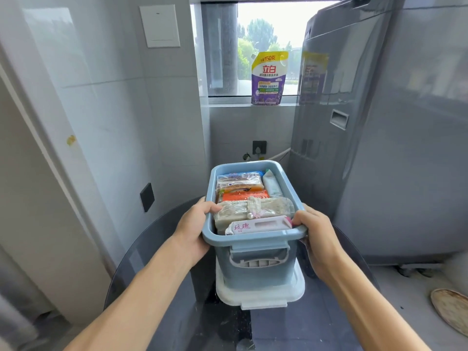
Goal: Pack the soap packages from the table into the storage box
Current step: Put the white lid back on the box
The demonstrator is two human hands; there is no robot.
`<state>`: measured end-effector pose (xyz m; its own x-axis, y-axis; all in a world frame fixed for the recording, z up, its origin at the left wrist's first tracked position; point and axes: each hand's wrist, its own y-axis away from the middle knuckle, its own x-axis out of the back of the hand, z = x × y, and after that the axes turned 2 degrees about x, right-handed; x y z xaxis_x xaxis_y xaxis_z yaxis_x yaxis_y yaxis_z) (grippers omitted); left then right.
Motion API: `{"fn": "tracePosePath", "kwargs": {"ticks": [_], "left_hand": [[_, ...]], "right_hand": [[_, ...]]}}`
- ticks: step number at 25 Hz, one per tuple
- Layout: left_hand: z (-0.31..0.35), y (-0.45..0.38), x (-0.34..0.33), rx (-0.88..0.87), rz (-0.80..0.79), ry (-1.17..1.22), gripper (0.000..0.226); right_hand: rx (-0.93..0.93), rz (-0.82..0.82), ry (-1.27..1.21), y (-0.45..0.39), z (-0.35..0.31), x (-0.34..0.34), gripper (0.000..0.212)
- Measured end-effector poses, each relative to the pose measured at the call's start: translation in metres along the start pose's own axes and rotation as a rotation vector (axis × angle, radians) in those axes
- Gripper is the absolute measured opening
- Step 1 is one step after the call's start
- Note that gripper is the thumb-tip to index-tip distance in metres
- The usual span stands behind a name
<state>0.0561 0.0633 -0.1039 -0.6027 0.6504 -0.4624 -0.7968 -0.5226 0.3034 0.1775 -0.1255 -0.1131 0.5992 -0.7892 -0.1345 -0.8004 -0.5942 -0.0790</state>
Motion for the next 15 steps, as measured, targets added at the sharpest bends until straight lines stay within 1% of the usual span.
{"fn": "tracePosePath", "kwargs": {"ticks": [4, 6, 10, 13, 15], "left_hand": [[0.017, 0.018, 0.023, -0.051, 0.004, 0.002, 0.044], [0.024, 0.026, 0.042, -0.075, 0.010, -0.010, 0.044], [0.022, 0.032, 0.079, -0.084, 0.087, -0.056, 0.038], [0.020, 0.038, 0.098, -0.049, 0.115, -0.212, 0.035], [0.027, 0.041, 0.098, -0.086, 0.196, -0.421, 0.025]], "right_hand": [[0.057, -0.019, -0.022, 0.002, -0.009, -0.029, 0.021], [0.066, -0.035, 0.009, 0.007, -0.006, -0.046, 0.020], [0.069, -0.080, 0.084, 0.016, 0.010, -0.075, 0.020], [0.082, -0.113, 0.129, 0.017, 0.017, -0.090, 0.014], [0.063, -0.158, 0.163, 0.014, 0.015, -0.093, 0.013]]}}
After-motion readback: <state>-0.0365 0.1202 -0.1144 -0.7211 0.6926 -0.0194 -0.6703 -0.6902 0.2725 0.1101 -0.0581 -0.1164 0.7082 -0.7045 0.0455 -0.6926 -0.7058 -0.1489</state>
